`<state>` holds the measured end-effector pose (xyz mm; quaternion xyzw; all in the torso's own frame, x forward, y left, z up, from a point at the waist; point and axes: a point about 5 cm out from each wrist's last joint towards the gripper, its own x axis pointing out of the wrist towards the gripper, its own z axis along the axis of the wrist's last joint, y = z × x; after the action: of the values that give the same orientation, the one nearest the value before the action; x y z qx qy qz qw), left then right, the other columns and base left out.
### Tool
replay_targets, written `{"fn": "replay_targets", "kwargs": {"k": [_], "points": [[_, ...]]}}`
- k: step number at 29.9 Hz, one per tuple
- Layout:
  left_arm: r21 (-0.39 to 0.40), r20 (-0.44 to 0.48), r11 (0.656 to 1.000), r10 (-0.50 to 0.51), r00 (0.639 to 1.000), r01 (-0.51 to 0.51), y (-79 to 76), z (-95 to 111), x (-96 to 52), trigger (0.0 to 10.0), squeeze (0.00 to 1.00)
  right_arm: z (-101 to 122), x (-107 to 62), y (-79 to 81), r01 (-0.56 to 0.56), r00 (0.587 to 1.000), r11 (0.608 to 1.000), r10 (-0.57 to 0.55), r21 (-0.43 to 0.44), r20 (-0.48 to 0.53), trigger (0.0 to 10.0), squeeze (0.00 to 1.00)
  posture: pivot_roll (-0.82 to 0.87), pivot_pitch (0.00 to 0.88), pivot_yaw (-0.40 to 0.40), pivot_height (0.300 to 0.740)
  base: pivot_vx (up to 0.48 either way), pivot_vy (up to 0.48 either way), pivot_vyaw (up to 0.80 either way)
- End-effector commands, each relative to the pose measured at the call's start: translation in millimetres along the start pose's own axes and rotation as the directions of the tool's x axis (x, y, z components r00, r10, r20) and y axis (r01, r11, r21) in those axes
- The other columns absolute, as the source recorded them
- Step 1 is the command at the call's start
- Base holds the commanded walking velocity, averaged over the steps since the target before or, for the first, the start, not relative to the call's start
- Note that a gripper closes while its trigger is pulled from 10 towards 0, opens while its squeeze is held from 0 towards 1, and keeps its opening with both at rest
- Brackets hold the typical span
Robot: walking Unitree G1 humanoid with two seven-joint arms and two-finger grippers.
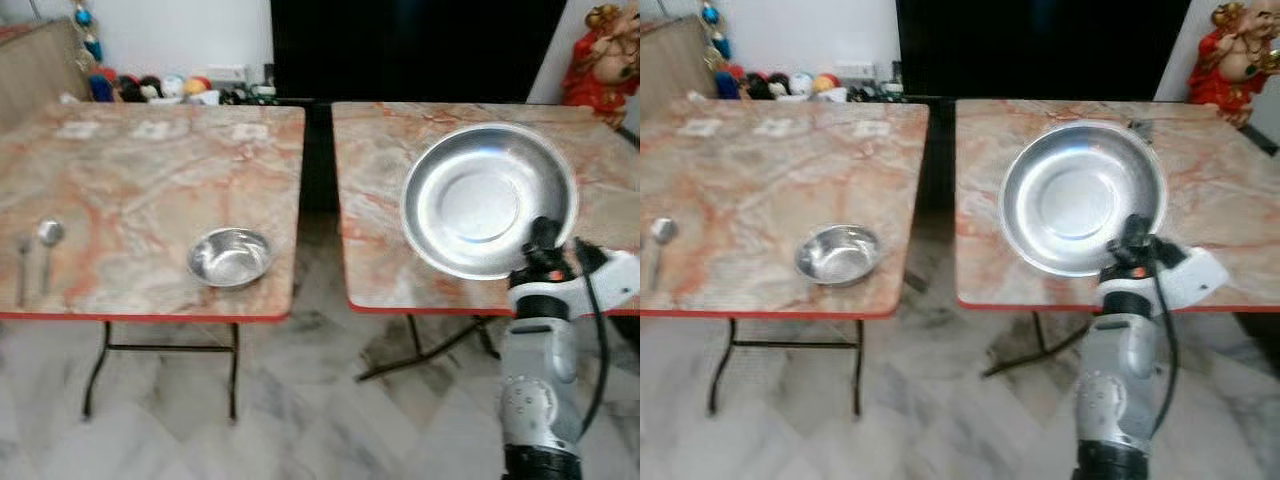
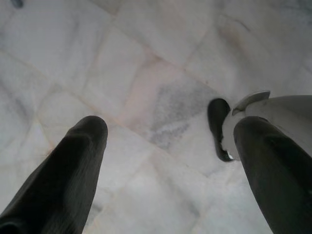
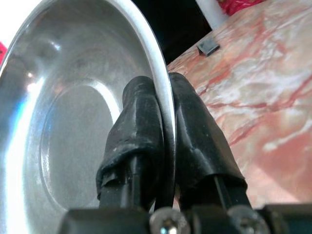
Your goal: Setting the table
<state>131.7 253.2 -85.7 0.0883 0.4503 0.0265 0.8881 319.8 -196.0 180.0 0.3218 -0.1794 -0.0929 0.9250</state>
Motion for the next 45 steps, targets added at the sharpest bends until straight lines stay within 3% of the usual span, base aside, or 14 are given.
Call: {"fn": "replay_targets", "kwargs": {"k": [1, 23, 36, 45], "points": [[-0.006, -0.019, 1.000, -0.004, 1.000, 0.004, -4.6, -3.5, -0.1, 10.0, 0.00, 7.8, 1.7, -4.1, 0.017, 0.999, 1.000, -0.017, -0.008, 0.031, 10.0, 0.00, -0.04, 0.072, 0.011, 0.740, 0.000, -0.461, 0.00], [-0.022, -0.001, 1.000, -0.018, 1.000, 0.018, -15.0, 5.4, 4.1, 10.0, 0.00, 6.1, 1.5, -10.0, 0.061, 0.998, 0.998, -0.060, -0.019, 0.014, 10.0, 0.00, -0.05, 0.092, 0.015, 0.740, 0.000, -0.068, 0.00], [-0.025, 0.000, 1.000, -0.017, 1.000, 0.017, -8.2, 5.2, 3.3, 10.0, 0.00, 4.0, 2.6, -10.8, 0.082, 0.997, 0.996, -0.082, -0.030, 0.009, 10.0, 0.00, -0.04, 0.104, 0.017, 0.740, 0.212, 0.000, -0.76], [-0.024, -0.010, 0.999, -0.028, 1.000, 0.028, -12.6, 3.8, 3.5, 10.0, 0.00, 1.4, 1.6, -11.2, 0.091, 0.996, 0.995, -0.091, -0.030, 0.011, 10.0, 0.00, -0.04, 0.106, 0.014, 0.740, 0.208, 0.000, 0.00]]}}
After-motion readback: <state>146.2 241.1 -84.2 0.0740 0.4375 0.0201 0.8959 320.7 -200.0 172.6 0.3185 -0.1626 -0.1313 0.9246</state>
